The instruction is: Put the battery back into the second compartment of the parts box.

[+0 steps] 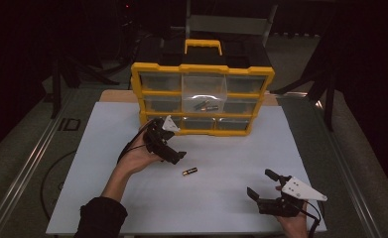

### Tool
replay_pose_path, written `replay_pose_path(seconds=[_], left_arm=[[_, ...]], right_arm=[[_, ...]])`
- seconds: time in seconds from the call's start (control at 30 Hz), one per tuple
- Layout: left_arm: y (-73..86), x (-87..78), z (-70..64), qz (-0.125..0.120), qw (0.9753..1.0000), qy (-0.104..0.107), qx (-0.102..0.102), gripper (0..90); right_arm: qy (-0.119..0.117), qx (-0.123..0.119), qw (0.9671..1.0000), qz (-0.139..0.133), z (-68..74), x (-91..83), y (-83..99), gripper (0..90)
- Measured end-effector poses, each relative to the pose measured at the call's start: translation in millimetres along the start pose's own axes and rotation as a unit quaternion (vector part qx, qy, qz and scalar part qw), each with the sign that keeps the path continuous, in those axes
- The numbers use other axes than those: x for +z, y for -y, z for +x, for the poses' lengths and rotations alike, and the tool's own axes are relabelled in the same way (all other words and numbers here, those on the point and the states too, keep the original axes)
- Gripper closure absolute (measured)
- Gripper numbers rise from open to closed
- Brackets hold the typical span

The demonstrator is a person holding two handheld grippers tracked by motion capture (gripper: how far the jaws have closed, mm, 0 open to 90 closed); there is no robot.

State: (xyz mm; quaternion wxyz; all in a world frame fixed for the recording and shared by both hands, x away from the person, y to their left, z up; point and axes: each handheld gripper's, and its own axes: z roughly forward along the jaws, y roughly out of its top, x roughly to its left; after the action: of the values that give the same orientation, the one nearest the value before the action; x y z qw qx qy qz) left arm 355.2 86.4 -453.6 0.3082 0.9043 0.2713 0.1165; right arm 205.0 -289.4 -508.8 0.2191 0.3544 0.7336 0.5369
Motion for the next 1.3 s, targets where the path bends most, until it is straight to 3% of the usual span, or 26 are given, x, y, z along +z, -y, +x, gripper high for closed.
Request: replay_pose_path(seconds=[0.2, 0.47, 0.63, 0.93, 1.1, 1.3], left_arm=[[5.5, 12.7, -8.9, 0.011, 0.9999, -0.001, 0.009, 1.0], [14.2, 33.5, -19.9, 0.032, 0.9994, 0.011, 0.010, 1.6], [17.6, 44.6, -26.0, 0.042, 0.9991, 0.007, 0.008, 1.7], [27.4, 62.2, -35.7, 0.062, 0.9978, 0.017, 0.015, 6.8], [31.8, 68.2, -40.9, 0.066, 0.9968, 0.033, 0.031, 20.6], [31.5, 69.9, -45.2, 0.078, 0.9943, 0.050, 0.053, 46.8]], right_arm=[[0.000, 0.000, 1.0000, 0.000, 0.2, 0.1, -0.1, 8.7], [-0.001, -0.001, 1.0000, 0.000, 0.4, 0.2, 0.0, 8.8], [-0.001, -0.001, 1.0000, 0.001, 0.6, 0.5, 0.0, 8.7], [-0.001, -0.001, 1.0000, 0.001, 0.6, 0.6, 0.0, 8.7], [-0.001, -0.001, 1.0000, 0.001, 0.2, 0.5, 0.1, 8.8], [-0.001, -0.001, 1.0000, 0.001, 0.3, 0.5, 0.1, 8.7]])
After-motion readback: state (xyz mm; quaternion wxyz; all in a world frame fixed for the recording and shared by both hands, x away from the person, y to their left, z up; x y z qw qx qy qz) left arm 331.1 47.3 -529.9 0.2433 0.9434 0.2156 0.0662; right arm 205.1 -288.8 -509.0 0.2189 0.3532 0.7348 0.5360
